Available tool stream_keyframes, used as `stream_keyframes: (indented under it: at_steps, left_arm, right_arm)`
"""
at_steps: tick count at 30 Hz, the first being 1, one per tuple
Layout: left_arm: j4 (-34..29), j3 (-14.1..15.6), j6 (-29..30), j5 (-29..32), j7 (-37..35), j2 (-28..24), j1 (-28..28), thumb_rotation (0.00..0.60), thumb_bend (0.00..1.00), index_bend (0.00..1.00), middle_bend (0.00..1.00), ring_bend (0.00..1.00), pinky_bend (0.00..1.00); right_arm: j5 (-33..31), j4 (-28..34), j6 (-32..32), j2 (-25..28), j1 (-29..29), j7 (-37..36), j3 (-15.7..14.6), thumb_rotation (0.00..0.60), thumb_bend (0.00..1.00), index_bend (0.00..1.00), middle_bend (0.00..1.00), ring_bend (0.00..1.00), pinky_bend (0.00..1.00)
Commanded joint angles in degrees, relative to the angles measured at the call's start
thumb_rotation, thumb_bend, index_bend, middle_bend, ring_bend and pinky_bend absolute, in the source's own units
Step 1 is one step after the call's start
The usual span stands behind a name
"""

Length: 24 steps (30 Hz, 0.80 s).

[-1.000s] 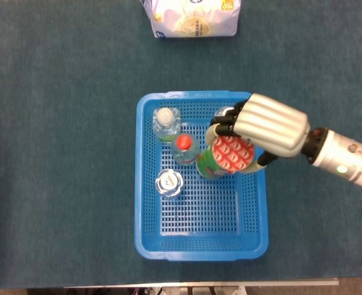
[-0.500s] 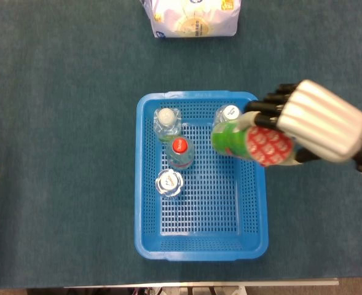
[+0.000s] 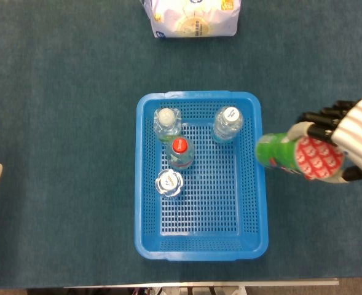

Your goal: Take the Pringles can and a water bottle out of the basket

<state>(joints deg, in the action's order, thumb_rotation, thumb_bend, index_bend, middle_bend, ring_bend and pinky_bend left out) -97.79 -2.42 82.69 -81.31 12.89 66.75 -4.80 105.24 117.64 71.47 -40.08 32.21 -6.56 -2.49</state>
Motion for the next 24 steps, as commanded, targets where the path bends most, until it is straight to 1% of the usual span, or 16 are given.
stream_keyframes:
  at_steps: [1,5,9,17,24]
  left_arm:
    - [-0.03,0.06,-0.02,0.2,-0.05,-0.11,0.08,0.6,0.25,0.24,0.17,0.1,0.34]
    - [-0.1,0.08,-0.11,0.55,0.04,-0.24,0.1,0.6,0.25,0.24,0.18,0.1,0.34]
    - [-0.21,0.1,-0.22,0.45,0.28,-0.11,-0.08,0.6,0.25,0.24,0.17,0.1,0.34]
    - [-0.31,0.12,-0.49,0.71,0.71,0.18,-0.33,0.6,0.25,0.24,0.17,0.1,0.34]
    - [-0.09,0.23,-0.61,0.99,0.72,0.47,-0.33,0.6,0.25,0.24,0.18,0.1,0.34]
  right_arm:
    - [-0.03,-1.52,0.61,-0.18,-2.73,-0.53,-1.84,0.6,0.0,0.54,0.6,0.56,0.62]
    - [-0.95,-3.42,0.43,-1.29,-5.75,0.68,-3.53,0.6,0.0,0.54,0.6,0.56,0.62]
    - [-1.3,-5.04,0.89,-2.7,-8.19,0.98,-4.52,0.6,0.0,0.54,0.6,0.56,0.62]
    - [-2.57,-8.14,3.85,-4.83,-11.65,2.23,-3.89,0.6,0.0,0.54,0.6,0.56,0.62]
    - [-2.02,-8.73,2.31,-4.95,-11.96,0.6,-4.22,0.6,0.0,0.54,0.59,0.55,0.62]
